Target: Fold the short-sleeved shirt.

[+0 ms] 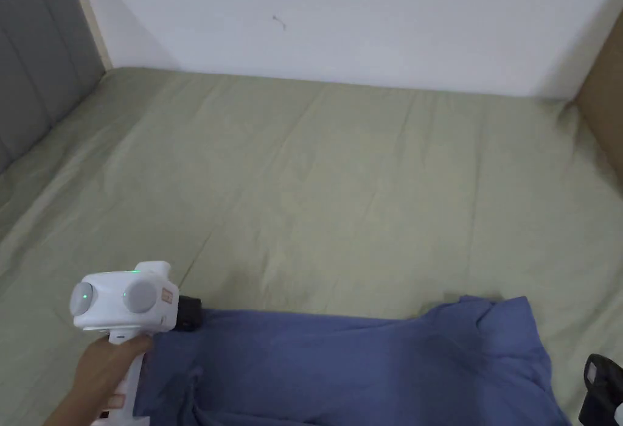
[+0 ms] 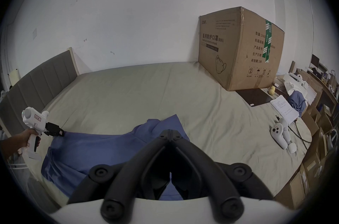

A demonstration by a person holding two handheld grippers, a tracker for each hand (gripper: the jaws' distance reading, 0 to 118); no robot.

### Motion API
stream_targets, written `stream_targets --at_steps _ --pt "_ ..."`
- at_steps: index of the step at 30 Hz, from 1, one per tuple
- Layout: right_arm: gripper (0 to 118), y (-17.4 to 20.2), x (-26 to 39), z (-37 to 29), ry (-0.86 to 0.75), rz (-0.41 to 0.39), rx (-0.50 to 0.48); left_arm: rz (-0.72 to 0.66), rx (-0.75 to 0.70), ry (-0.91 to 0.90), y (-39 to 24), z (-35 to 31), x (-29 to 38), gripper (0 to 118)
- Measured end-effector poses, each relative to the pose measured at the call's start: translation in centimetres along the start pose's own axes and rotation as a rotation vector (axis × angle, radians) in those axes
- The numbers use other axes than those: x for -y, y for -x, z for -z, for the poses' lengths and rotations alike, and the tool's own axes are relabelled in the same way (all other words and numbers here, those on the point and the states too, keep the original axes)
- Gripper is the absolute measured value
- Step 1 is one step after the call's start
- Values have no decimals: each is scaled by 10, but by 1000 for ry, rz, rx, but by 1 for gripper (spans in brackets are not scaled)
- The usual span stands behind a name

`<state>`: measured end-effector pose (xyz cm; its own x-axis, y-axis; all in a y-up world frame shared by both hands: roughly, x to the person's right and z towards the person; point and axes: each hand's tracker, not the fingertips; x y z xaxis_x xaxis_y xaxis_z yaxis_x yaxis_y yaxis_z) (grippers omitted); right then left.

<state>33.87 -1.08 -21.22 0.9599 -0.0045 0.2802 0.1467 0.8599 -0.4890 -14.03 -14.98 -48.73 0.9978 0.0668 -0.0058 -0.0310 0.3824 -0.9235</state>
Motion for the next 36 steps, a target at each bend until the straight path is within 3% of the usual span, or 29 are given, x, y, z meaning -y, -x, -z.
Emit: stream_targets --at_steps 1,3,4,5,6,10,11,12,14,19,24,26,29,31,32,33,34,36 --pt "0 -1 1 1 6 -2 3 10 -4 -11 -3 -1 4 76" --pt "0 -2 3 3 20 -3 8 29 3 -60 -6 -8 10 56" --pt "0 -3 5 4 28 0 9 44 -3 -70 -8 -11 11 41" --pt "0 -4 6 5 36 5 9 55 3 -81 -9 -14 13 12" --pt "0 -5 8 6 45 13 9 54 40 -84 -10 -16 14 4" --pt "0 -13 12 20 107 54 -8 26 77 -144 -11 -34 18 4" --pt "13 -16 13 26 119 64 -13 3 100 -166 -10 -43 20 4" --pt "34 -19 12 32 129 66 -15 -1 111 -190 -11 -52 21 4" --pt "91 -27 10 53 179 72 -23 17 132 -237 -12 -74 26 4" --pt "111 -40 6 123 265 36 -3 49 141 -278 -17 -112 39 4" --pt "110 -40 10 192 420 -17 20 7 168 -291 -13 -121 45 4" --pt "103 -39 15 214 467 -25 26 -10 182 -291 -13 -124 50 4" --pt "73 -37 21 233 501 -32 36 -12 189 -283 -14 -125 54 4" --pt "61 -36 23 237 511 -38 11 -9 191 -274 -14 -125 56 4" --pt "42 -35 24 237 509 -37 -4 -9 193 -271 -13 -123 56 4" --pt "15 -34 25 234 506 -33 -16 -9 193 -269 -13 -123 56 4" --pt "1 -33 26 232 500 -36 -16 -8 190 -268 -13 -123 57 4" --pt "1 -33 26 222 471 -58 -18 -13 187 -267 -7 -119 56 4"
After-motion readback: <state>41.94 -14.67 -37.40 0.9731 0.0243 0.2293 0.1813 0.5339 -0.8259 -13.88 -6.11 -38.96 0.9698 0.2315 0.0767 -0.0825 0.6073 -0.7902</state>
